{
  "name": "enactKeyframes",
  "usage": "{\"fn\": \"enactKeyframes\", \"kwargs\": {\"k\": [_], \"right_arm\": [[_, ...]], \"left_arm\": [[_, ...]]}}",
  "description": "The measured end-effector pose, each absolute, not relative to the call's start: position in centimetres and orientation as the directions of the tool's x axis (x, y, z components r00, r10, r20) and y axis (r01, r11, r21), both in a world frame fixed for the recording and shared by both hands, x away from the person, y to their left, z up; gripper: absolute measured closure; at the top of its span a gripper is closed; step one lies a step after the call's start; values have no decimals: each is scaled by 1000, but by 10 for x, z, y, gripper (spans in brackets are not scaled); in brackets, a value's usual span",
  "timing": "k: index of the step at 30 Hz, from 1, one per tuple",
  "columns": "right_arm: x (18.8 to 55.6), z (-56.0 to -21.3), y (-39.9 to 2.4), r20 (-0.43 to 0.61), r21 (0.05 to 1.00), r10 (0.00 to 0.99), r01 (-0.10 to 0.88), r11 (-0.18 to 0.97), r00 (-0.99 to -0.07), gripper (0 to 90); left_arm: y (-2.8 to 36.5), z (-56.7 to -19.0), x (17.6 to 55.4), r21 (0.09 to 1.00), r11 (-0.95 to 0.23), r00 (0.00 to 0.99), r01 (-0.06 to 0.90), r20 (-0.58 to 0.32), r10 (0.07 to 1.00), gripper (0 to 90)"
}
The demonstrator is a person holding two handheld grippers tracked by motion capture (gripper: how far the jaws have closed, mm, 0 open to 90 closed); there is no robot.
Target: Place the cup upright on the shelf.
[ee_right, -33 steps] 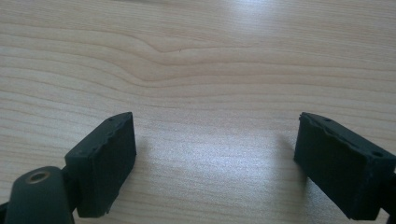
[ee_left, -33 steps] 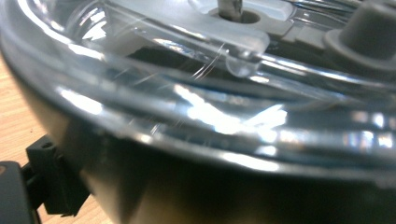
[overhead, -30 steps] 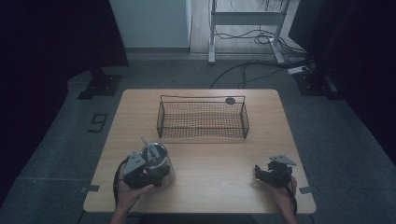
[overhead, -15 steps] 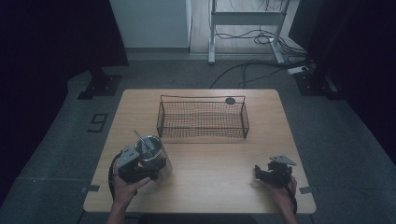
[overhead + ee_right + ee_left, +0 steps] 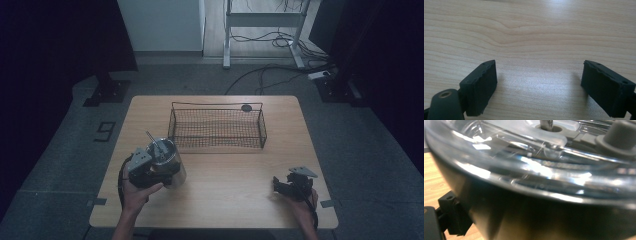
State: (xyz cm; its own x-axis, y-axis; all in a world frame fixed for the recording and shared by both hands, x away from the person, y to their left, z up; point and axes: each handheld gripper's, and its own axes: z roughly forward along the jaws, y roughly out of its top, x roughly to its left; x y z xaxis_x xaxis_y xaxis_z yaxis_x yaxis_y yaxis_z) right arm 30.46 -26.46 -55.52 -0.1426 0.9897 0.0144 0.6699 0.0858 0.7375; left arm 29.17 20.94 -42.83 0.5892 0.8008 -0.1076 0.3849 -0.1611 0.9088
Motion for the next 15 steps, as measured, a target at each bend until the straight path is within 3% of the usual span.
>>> {"fn": "enactKeyframes", "kwargs": {"k": [15], "right_arm": [[305,-555,-265,16,739,990,669,83,-140,129]], "left_arm": [[210,-421,300,908,-166,581,384,-97,808,34]]}}
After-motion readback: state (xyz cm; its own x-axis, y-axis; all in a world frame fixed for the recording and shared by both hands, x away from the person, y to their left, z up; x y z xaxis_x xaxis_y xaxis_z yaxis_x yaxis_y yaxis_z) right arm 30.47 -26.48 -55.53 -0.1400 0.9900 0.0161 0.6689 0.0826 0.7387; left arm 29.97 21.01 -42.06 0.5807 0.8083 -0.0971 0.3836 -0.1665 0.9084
